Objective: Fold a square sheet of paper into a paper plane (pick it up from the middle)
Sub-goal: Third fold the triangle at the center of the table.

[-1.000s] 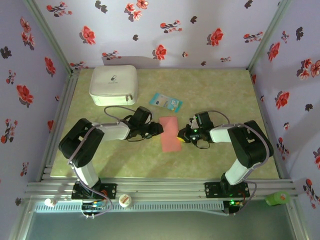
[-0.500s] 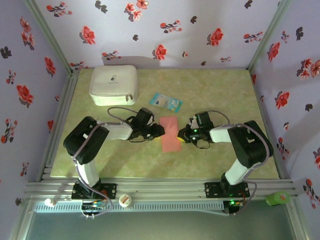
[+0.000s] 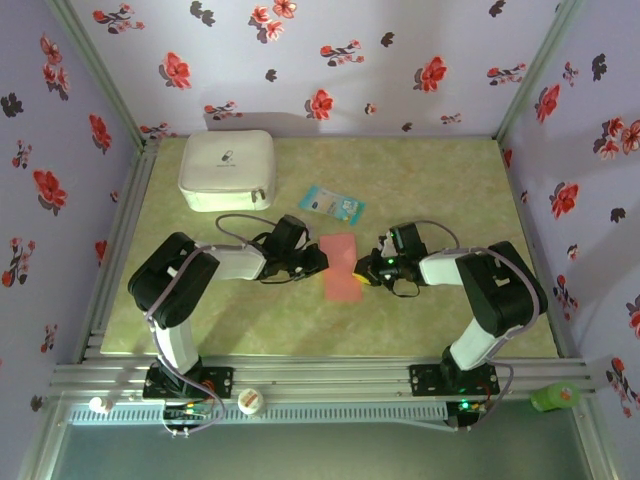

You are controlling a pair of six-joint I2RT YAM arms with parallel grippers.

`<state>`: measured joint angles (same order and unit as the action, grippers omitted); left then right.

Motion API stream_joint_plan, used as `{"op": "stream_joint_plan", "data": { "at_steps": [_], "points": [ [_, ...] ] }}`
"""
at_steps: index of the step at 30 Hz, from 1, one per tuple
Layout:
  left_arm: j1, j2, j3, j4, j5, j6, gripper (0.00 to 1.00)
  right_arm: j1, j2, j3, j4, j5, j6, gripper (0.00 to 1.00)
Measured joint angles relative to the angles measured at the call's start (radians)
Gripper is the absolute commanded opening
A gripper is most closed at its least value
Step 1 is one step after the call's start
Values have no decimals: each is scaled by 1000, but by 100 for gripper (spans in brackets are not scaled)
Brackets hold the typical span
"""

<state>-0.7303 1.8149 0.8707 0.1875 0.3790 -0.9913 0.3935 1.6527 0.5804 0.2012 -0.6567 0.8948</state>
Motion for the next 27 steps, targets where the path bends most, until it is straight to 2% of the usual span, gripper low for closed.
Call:
{"op": "stream_joint_plan", "data": {
  "at_steps": [6,11,14,16,21,27],
  "points": [
    [0,-3,-6,0,-1,-3,4,6,-44,2,-31,28,-14,33],
    [4,-37,-37,1,-1,-14,4,11,-171,7,-154,115,-99,37],
    [14,-66,-50,0,0,-29,4,46,-273,14,-206,200,-195,40],
    [20,-82,-55,0,2,-36,4,108,-339,14,-221,279,-284,42],
    [34,-100,-55,-2,12,-51,4,375,-455,-34,-167,486,-578,46],
    [35,-100,-55,-9,18,-58,3,580,-433,-108,-90,655,-846,49]
  ]
}}
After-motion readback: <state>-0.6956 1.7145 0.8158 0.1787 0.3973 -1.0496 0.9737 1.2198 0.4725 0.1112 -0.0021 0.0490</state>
